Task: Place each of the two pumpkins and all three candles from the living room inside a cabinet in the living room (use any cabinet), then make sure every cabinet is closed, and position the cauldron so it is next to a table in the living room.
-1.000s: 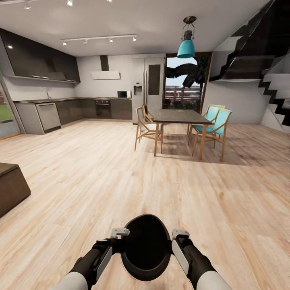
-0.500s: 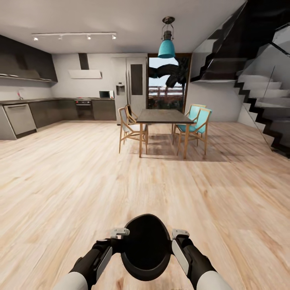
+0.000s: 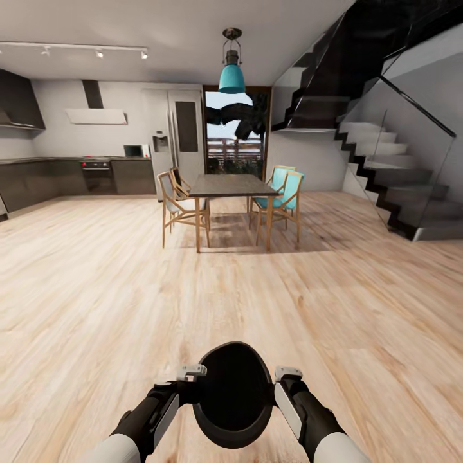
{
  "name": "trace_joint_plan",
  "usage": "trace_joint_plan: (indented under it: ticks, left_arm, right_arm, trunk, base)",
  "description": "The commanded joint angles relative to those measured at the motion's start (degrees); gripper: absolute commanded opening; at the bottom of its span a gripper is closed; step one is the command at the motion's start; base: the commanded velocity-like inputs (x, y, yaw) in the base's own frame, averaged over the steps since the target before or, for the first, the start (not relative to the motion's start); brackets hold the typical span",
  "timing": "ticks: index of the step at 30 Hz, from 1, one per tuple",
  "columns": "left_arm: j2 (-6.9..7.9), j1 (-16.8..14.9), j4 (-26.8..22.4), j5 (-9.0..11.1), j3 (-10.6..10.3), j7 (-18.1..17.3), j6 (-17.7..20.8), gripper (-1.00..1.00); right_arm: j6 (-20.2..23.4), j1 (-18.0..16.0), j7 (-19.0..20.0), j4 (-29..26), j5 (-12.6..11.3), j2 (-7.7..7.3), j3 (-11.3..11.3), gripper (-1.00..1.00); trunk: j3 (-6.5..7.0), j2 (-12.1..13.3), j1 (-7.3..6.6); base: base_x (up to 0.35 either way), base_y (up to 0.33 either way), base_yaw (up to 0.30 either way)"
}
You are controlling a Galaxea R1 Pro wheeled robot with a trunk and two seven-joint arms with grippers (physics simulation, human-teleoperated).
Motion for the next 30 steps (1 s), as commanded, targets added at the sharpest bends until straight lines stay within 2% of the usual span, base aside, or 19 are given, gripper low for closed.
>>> trace_joint_plan:
  ticks: [1, 12, 21, 30]
  left_arm:
    - [0.00, -0.01, -0.01, 1.37, 0.03, -1.08, 0.38, -1.00]
    - [0.00, -0.01, -0.02, 1.37, 0.03, -1.08, 0.37, -1.00]
    - [0.00, -0.01, -0.06, 1.37, 0.03, -1.08, 0.39, -1.00]
    - [0.00, -0.01, -0.09, 1.37, 0.03, -1.11, 0.38, -1.00]
  right_arm:
    - [-0.58, -0.05, 0.66, -0.87, -1.96, 0.00, 0.36, -1.00]
    - [-0.58, -0.04, 0.66, -0.83, -1.96, 0.00, 0.37, -1.00]
    - [-0.58, -0.04, 0.66, -0.82, -1.96, 0.00, 0.39, -1.00]
    - [-0.58, -0.02, 0.66, -0.82, -2.37, 0.00, 0.41, -1.00]
  trunk:
    - [-0.05, -0.03, -0.02]
    - [-0.05, -0.03, -0.02]
    - [-0.05, -0.03, -0.02]
    - [-0.05, -0.03, -0.02]
  base:
    - [0.000, 0.000, -0.292]
    - [0.000, 0.004, -0.292]
    - [0.000, 0.132, -0.292]
    - [0.000, 0.020, -0.292]
